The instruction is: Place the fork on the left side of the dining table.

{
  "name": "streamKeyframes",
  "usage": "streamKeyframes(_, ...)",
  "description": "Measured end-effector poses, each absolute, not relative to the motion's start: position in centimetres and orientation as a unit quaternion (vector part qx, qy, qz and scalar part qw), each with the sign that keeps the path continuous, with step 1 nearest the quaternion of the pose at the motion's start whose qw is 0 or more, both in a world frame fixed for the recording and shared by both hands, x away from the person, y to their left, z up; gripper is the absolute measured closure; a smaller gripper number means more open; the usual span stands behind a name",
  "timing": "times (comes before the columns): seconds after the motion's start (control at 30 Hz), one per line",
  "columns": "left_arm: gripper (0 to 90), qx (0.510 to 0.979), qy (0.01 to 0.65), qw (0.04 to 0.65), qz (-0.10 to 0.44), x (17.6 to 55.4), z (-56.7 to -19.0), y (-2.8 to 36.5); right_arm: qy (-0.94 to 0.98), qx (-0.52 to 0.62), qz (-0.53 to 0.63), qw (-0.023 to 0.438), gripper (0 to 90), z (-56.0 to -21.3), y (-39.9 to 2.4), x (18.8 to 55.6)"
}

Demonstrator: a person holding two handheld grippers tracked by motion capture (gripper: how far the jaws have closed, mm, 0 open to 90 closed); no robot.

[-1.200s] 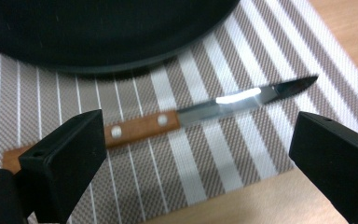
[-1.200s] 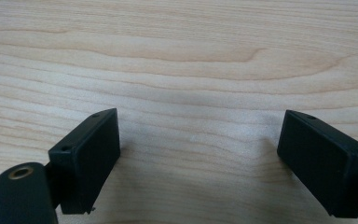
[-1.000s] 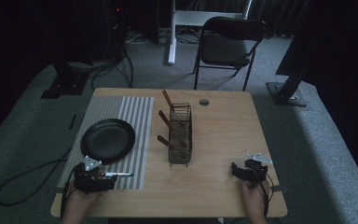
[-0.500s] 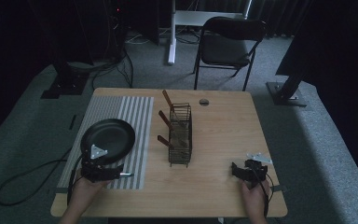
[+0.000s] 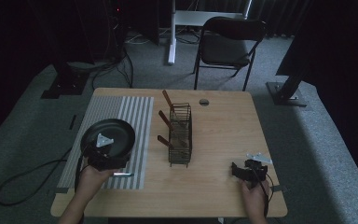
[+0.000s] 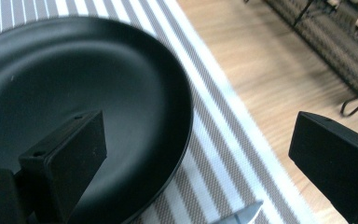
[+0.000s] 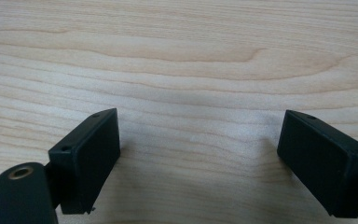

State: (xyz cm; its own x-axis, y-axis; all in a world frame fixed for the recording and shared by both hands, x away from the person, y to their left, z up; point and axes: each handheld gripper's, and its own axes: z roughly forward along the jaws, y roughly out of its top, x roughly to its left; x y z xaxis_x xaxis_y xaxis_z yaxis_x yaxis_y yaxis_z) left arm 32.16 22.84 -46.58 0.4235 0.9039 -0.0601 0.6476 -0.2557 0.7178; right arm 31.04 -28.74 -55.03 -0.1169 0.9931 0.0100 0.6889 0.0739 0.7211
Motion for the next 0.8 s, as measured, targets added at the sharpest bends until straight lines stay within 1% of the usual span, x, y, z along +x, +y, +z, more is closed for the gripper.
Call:
streamKeyframes(0.17, 4.1, 0.776, 0.492, 0.346, 0.19, 33.3, -45.7, 22.0, 0.686, 0.613, 0.296, 0.257, 12.7, -55.0, -28.7, 31.0)
streamKeyframes(0.33, 4.2, 0.769, 0.49, 0.368, 0.182, 34.3, -44.6, 21.6, 0.686, 0.613, 0.296, 0.257, 12.7, -55.0, -28.7, 31.0)
streamKeyframes(0.57, 4.2, 0.77, 0.479, 0.378, 0.186, 35.9, -43.4, 20.7, 0.687, 0.611, 0.296, 0.257, 12.7, -55.0, -28.7, 31.1)
streamKeyframes(0.67, 4.1, 0.772, 0.48, 0.37, 0.192, 36.7, -43.0, 20.2, 0.688, 0.611, 0.296, 0.257, 12.7, -55.0, -28.7, 31.1)
streamKeyframes(0.8, 4.2, 0.763, 0.484, 0.383, 0.19, 37.6, -42.7, 19.7, 0.687, 0.612, 0.296, 0.257, 12.7, -55.0, -28.7, 31.1)
